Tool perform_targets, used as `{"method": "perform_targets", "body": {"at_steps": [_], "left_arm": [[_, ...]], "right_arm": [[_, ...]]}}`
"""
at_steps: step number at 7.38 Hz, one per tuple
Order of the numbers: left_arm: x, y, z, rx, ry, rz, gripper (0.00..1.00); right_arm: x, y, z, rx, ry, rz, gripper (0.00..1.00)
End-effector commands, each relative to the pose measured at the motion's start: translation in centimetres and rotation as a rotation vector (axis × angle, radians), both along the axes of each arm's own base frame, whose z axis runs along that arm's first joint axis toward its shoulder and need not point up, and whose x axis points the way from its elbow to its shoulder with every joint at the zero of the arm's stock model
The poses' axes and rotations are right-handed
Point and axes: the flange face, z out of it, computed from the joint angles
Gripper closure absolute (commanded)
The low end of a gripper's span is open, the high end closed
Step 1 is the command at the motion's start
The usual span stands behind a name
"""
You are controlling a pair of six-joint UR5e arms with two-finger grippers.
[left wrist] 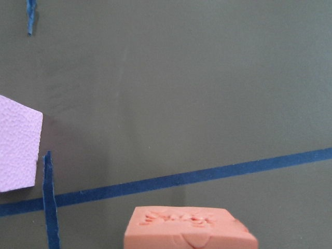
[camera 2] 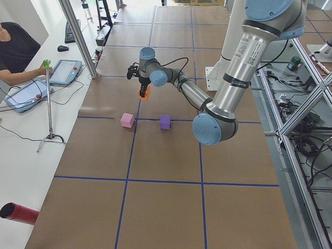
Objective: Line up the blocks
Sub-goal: 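Lift the orange cube and carry it toward the gap between the other cubes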
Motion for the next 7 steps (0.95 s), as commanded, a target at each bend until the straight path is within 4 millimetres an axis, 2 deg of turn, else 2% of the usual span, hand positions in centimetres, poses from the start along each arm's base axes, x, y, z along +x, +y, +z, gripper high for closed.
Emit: {"method": "perform_targets", "body": {"at_steps": [1, 2, 3, 4, 5, 7], "left_arm": [[-5.2, -0.2, 0.2, 0.038, -0.053, 0.024, 1.00], [-8.9, 0.1, 4.4, -0.019, -0.016, 0.084, 1.00], [-11.3, 0.5, 7.7, -0.013, -0.005, 0.111, 1.00], [-11.8, 0.7, 9.8, -0.011, -0.006, 0.111, 1.00], [-11.3, -0.1, 12.0, -0.056, -0.016, 0.101, 1.00], [-9.9, -1.4, 14.6, -0.166, -0.012, 0.037, 1.00]], "right_arm": [[0.0, 0.0, 0.0, -0.001, 0.000, 0.000, 0.00], [0.0, 0.0, 0.0, -0.001, 0.000, 0.000, 0.00], [0.0, 0.0, 0.0, -0.001, 0.000, 0.000, 0.00], [0.0, 0.0, -0.1, 0.001, 0.000, 0.000, 0.00], [0.0, 0.0, 0.0, -0.001, 0.000, 0.000, 0.00], [0.0, 0.0, 0.0, -0.001, 0.000, 0.000, 0.00]]}}
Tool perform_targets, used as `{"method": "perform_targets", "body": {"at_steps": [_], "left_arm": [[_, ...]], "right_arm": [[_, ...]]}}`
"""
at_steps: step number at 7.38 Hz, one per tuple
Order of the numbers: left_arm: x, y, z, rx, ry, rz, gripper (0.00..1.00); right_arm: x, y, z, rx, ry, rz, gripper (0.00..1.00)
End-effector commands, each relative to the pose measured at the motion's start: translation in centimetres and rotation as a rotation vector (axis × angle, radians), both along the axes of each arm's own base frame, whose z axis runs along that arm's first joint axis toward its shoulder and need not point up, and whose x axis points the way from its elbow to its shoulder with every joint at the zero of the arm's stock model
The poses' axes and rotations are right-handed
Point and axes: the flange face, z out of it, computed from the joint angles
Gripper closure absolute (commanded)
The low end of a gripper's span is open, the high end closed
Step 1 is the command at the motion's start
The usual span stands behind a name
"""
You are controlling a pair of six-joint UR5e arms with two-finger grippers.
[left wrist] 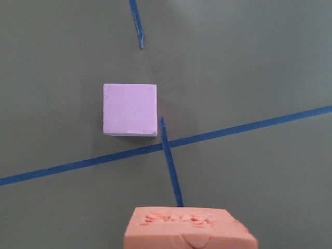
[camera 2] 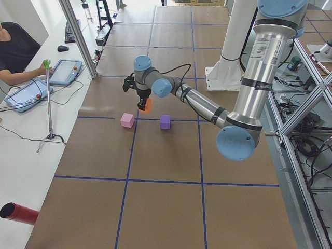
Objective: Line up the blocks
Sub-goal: 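Lift the orange cube and carry it toward the gap between the other cubes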
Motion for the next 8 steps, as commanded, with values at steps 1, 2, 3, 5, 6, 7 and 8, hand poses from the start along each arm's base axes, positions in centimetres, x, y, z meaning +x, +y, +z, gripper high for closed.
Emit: {"method": "perform_targets", "body": {"at_steps": [1, 2, 3, 5, 6, 7, 8], "left_arm": [[1.1, -1.3, 2.9, -0.091, 0.028, -0.091, 1.00], [1.3, -1.7, 3.6, -0.092, 0.050, -0.117, 1.00], [1.5, -1.8, 4.1, -0.103, 0.056, -0.129, 1.00], [4.5, -0.9, 4.2, -0.108, 0.069, -0.098, 1.00], [6.0, -0.2, 4.3, -0.115, 0.092, -0.096, 1.00], [6.4, -0.2, 4.8, -0.123, 0.089, -0.095, 1.00], [7.1, -0.2, 4.7, -0.121, 0.085, -0.089, 1.00]], "right_arm": [[0.0, 0.0, 0.0, 0.000, 0.000, 0.000, 0.00], [0.0, 0.0, 0.0, 0.000, 0.000, 0.000, 0.00], [0.0, 0.0, 0.0, 0.000, 0.000, 0.000, 0.00], [0.0, 0.0, 0.0, 0.000, 0.000, 0.000, 0.00], [0.0, 0.0, 0.0, 0.000, 0.000, 0.000, 0.00], [0.0, 0.0, -0.1, 0.001, 0.000, 0.000, 0.00], [0.0, 0.0, 0.0, 0.000, 0.000, 0.000, 0.00]]}}
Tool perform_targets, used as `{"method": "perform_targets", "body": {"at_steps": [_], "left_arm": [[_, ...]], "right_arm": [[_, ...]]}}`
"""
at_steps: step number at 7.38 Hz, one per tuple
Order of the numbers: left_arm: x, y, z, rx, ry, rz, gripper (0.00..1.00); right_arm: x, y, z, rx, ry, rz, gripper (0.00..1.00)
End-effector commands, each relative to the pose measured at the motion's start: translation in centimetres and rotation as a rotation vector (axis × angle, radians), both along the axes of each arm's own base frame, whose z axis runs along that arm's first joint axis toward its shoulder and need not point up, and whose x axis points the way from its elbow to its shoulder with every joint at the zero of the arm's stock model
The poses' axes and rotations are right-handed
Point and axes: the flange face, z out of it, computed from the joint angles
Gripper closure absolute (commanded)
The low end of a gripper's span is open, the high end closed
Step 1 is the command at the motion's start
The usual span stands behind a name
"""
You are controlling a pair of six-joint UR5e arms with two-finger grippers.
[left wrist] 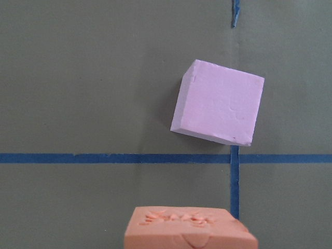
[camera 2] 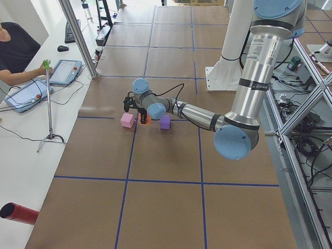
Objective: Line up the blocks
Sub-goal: 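Lower the orange cube between the pink and purple cubes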
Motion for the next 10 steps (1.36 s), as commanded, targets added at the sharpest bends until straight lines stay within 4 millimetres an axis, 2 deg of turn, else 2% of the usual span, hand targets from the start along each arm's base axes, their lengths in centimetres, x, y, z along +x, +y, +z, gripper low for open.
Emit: {"method": "perform_targets", "body": {"at_steps": [1, 2, 4, 10], "left_arm": [[1.8, -0.4, -0.1, -0.001, 0.000, 0.010, 1.00], [2.5, -0.9, 0.0, -0.005, -0.006, 0.013, 1.00], [4.5, -0.3, 0.4, 0.002, -0.004, 0.046, 1.00], [4.0, -0.1, 1.6, 0.035, -0.036, 0.040, 1.00]], "right_arm": [[0.0, 0.0, 0.0, 0.000, 0.000, 0.000, 0.00], [0.0, 0.0, 0.0, 0.000, 0.000, 0.000, 0.00], [0.0, 0.0, -0.1, 0.001, 0.000, 0.000, 0.00], [0.0, 0.0, 0.0, 0.000, 0.000, 0.000, 0.00]]}}
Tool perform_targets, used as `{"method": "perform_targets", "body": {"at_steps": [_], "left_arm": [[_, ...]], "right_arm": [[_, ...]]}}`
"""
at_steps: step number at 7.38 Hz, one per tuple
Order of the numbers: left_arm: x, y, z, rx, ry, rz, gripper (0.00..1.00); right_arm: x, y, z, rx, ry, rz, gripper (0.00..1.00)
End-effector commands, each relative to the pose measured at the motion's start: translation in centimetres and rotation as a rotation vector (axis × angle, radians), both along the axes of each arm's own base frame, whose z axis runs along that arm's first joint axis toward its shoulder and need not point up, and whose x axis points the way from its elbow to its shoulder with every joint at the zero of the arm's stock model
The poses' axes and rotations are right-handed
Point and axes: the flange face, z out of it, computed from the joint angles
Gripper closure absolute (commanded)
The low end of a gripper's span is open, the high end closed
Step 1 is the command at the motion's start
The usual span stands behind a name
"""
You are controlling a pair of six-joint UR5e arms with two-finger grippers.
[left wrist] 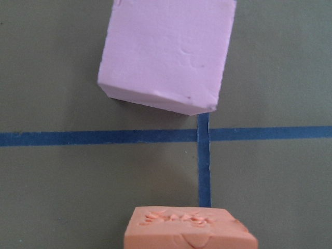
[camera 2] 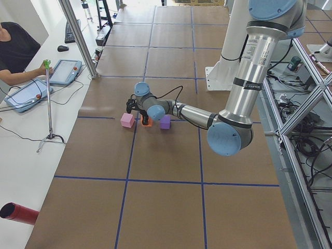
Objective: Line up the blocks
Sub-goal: 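Lower the orange cube between the pink and purple cubes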
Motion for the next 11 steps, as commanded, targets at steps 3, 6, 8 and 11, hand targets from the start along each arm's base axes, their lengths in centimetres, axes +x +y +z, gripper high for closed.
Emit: {"method": "perform_targets", "body": {"at_steps": [3, 6, 8, 11], "left_arm": [[-0.2, 0.0, 0.4, 0.008, -0.009, 0.000, 1.00], [-0.3, 0.3, 1.3, 0.014, -0.008, 0.003, 0.10], [-0.3, 0.3, 1.2, 0.012, -0.006, 0.002, 0.00], [-0.6, 0.1, 0.3, 0.021, 0.005, -0.003, 0.00]], "right_arm": [[0.0, 0.0, 0.0, 0.000, 0.000, 0.000, 0.00], [0.0, 0.0, 0.0, 0.000, 0.000, 0.000, 0.00], [0.0, 0.0, 0.0, 0.000, 0.000, 0.000, 0.00], [0.0, 0.0, 0.0, 0.000, 0.000, 0.000, 0.00]]}}
